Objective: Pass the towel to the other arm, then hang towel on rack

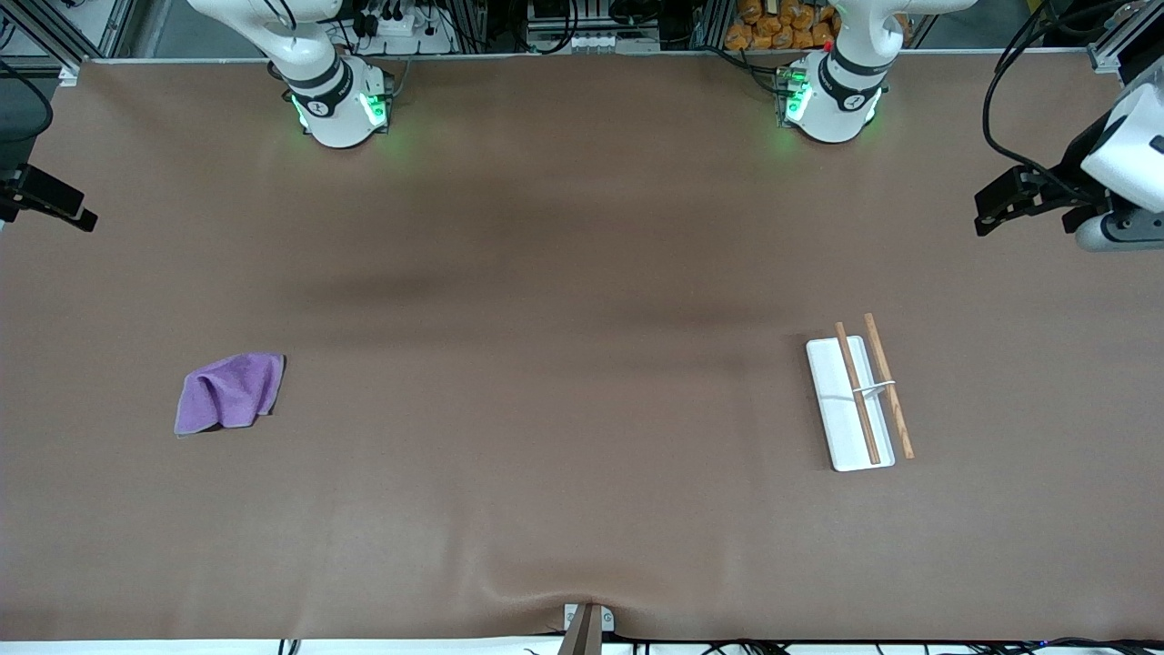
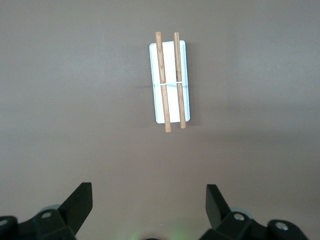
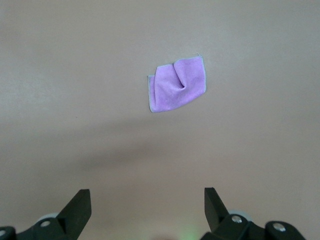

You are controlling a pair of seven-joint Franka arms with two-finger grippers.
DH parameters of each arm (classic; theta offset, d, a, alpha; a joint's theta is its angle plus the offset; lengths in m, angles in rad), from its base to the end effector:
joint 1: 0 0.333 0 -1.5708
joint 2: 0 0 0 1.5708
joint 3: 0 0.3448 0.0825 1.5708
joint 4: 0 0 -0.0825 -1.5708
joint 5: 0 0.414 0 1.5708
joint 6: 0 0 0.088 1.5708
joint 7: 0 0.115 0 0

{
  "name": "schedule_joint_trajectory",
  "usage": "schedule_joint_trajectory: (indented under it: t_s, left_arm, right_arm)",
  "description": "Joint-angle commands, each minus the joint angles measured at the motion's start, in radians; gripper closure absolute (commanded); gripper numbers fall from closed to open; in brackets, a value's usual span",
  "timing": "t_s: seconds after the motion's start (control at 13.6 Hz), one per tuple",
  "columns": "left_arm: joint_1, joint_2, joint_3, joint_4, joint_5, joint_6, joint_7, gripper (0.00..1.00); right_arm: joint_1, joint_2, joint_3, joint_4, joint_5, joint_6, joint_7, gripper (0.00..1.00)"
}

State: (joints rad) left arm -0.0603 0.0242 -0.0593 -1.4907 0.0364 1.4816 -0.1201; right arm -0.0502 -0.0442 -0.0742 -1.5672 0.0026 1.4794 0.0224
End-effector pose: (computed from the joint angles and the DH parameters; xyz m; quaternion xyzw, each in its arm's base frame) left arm 0.5801 -0.0647 0.6634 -0.9997 -0.0016 0.0144 0.0193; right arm 0.5553 -0.0702 0.6645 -0.9971 0.0732 0.0217 0.0040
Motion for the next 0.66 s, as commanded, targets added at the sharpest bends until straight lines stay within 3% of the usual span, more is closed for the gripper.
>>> schedule_joint_trajectory:
  t_s: [0.0, 0.59]
  left_arm:
    - [0.002, 0.005, -0.004, 0.004, -0.016, 0.008, -0.006, 0.0]
    - [0.013, 0.002, -0.004, -0.003, -0.018, 0.002, 0.003, 0.0]
  right_arm:
    - [-0.01, 0.006, 0.007, 0.0, -0.013, -0.004, -0.013, 0.0]
    - [-0.016, 0.047, 0.007, -0.01, -0.013, -0.004, -0.047, 0.0]
